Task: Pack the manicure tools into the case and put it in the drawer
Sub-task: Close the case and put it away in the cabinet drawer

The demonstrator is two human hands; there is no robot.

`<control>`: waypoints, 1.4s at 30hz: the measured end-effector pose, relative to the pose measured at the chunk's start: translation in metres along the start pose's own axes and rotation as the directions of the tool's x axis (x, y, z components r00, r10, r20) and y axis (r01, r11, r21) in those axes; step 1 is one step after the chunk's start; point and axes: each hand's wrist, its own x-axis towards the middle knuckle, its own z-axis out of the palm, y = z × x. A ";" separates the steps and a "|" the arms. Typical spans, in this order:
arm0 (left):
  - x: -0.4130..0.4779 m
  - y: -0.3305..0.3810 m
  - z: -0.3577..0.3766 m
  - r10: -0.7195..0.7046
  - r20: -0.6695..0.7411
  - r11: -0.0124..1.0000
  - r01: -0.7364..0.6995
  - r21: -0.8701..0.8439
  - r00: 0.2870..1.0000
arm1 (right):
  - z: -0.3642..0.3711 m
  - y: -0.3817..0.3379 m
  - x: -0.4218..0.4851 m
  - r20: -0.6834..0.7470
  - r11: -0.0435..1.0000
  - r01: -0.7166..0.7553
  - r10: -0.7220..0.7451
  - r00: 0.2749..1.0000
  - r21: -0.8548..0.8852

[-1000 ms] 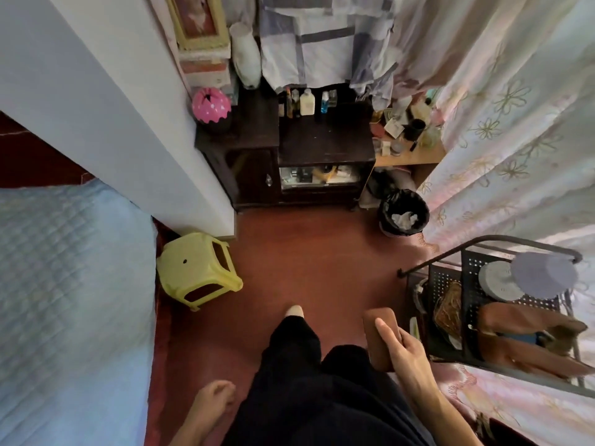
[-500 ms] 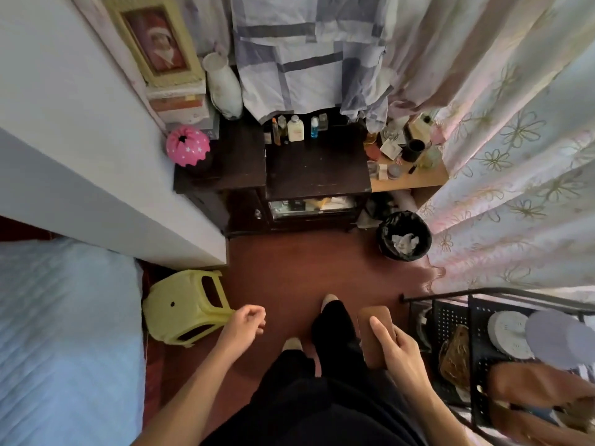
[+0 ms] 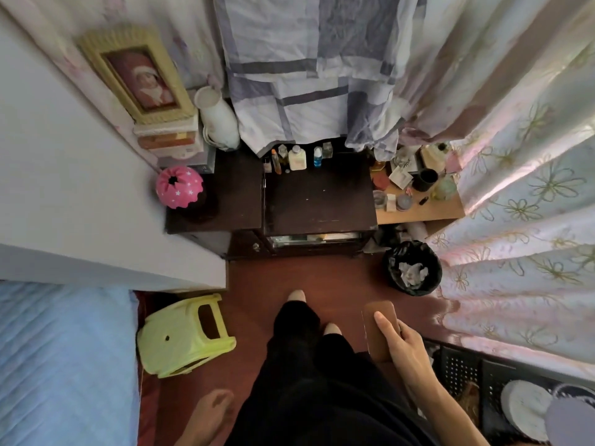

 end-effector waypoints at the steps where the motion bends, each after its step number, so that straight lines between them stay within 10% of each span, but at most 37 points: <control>1: 0.003 0.006 -0.004 -0.002 0.009 1.000 0.001 0.013 1.000 | 0.003 -0.008 0.008 -0.002 1.000 -0.002 0.002 1.000 0.000; 22: 0.114 0.250 0.022 0.243 0.111 0.969 -0.237 -0.068 0.964 | 0.059 -0.066 0.160 -0.050 0.993 -0.107 0.104 0.993 -0.057; 33: 0.296 0.203 0.166 0.007 0.031 0.967 0.001 -0.255 0.999 | 0.075 0.072 0.349 0.019 0.996 -0.082 0.082 0.996 0.018; 42: 0.490 0.219 0.273 0.098 -0.016 0.897 -0.095 -0.432 0.995 | 0.084 0.218 0.476 0.089 0.998 -0.002 -0.003 0.996 0.066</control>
